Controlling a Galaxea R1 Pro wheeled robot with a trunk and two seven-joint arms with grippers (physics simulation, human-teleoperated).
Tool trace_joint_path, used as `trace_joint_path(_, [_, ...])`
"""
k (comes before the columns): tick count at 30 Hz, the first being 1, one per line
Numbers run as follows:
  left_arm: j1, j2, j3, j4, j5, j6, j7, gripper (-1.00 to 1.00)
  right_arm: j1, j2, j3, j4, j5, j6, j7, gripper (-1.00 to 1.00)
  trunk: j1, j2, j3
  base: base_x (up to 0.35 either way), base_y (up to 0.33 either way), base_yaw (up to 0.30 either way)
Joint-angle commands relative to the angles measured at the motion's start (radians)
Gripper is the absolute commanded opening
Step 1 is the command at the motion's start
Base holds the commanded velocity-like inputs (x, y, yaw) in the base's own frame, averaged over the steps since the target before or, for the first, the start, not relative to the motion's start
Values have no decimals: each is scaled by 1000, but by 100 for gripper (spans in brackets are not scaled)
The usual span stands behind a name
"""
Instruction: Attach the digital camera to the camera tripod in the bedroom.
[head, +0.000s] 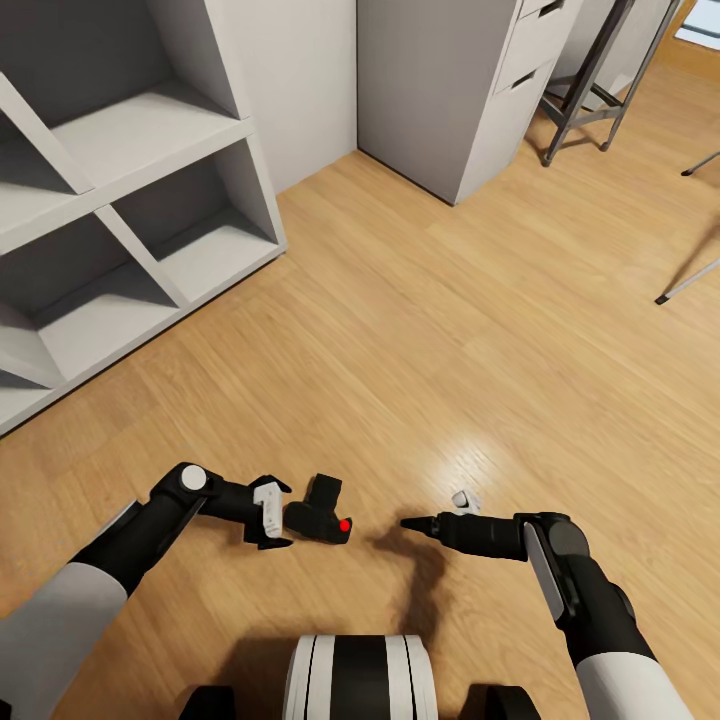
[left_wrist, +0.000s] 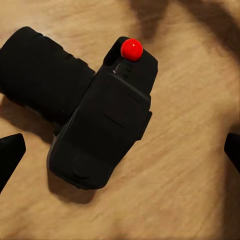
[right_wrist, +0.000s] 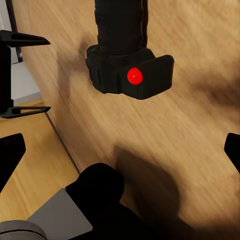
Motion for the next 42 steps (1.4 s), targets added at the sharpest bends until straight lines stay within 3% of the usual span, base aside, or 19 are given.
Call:
trace_joint_path(1, [-1,1,-2,-2,-1,9,-3,100,0,0,-1,0,-8,8,-3,100,0,0,-1,0,0,0])
trace_joint_path(8, [-1,-1,-1,-2,-5,10,-3,100,0,0,-1,0,-8,8,-3,100,0,0,-1,0,0,0])
trace_joint_path(11, [-1,-10,-2,0,-24,11,-2,100,0,0,-1,0,-8,8,-3,100,0,0,-1,0,0,0])
trace_joint_path(12, [-1,-19,-2,2,-44,12,-2,100,0,0,-1,0,-8,8,-3,100,0,0,-1,0,0,0])
trace_joint_path(15, [-1,-59,-2,5,-163,17,-2,100,0,0,-1,0,-7,8,-3,100,0,0,-1,0,0,0])
trace_joint_path(21, [-1,-100,-2,10,-257,19,-1,100,0,0,-1,0,-8,8,-3,100,0,0,-1,0,0,0])
trace_joint_path(42, [-1,-106,0,9,-275,18,5,100,0,0,-1,0,-8,7,-3,100,0,0,-1,0,0,0])
